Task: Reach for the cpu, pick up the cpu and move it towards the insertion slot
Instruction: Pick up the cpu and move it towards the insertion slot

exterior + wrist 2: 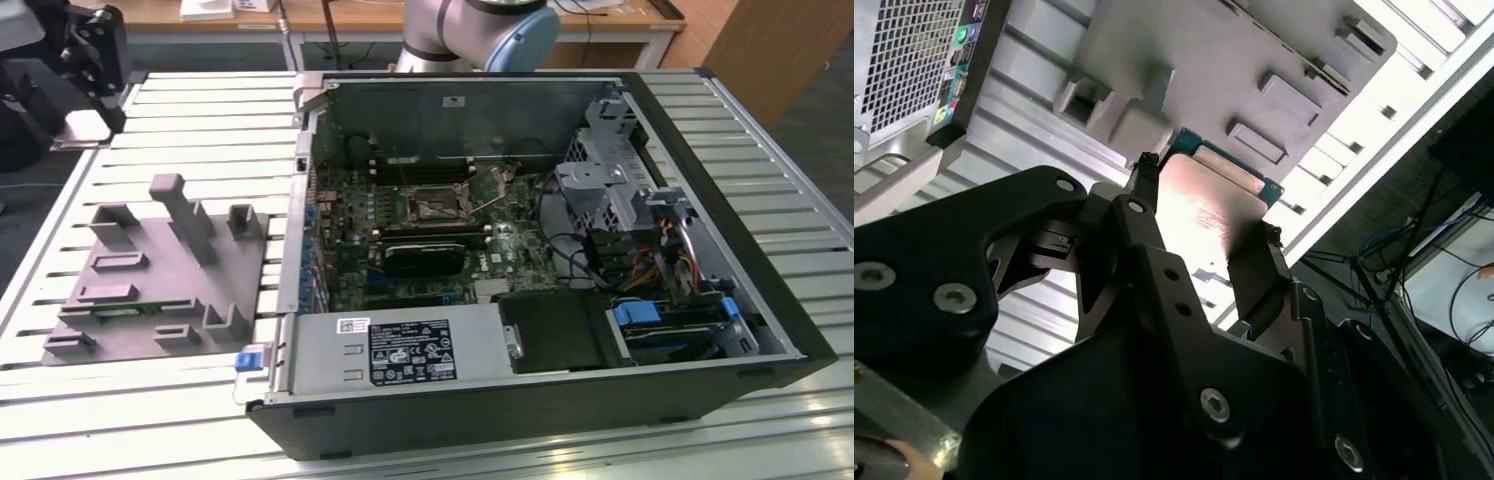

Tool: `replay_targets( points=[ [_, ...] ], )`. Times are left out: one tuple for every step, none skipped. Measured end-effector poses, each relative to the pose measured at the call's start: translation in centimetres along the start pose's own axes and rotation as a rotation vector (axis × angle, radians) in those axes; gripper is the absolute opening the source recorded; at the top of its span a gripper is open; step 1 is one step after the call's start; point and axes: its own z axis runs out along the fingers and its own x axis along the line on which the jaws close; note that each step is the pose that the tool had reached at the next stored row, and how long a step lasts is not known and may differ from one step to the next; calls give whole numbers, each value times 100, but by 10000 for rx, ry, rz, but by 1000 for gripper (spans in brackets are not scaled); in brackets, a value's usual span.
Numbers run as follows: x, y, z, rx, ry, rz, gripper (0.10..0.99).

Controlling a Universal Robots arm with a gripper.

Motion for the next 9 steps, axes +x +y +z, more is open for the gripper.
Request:
replay_targets(
  points=[
    [-29,4,1,0,-1,0,529],
    [-56,9,1,1,1,0,529],
    [-86,13,2,0,0,-1,529],
    [-115,16,2,1,1,-1,529],
    [-143,20,2,0,1,-2,529],
    [-172,24,4,0,1,-2,529],
    [-201,28,4,0,1,-2,529],
    [-230,31,5,0,2,-3,529],
    [-259,35,5,0,2,-3,529]
  ],
)
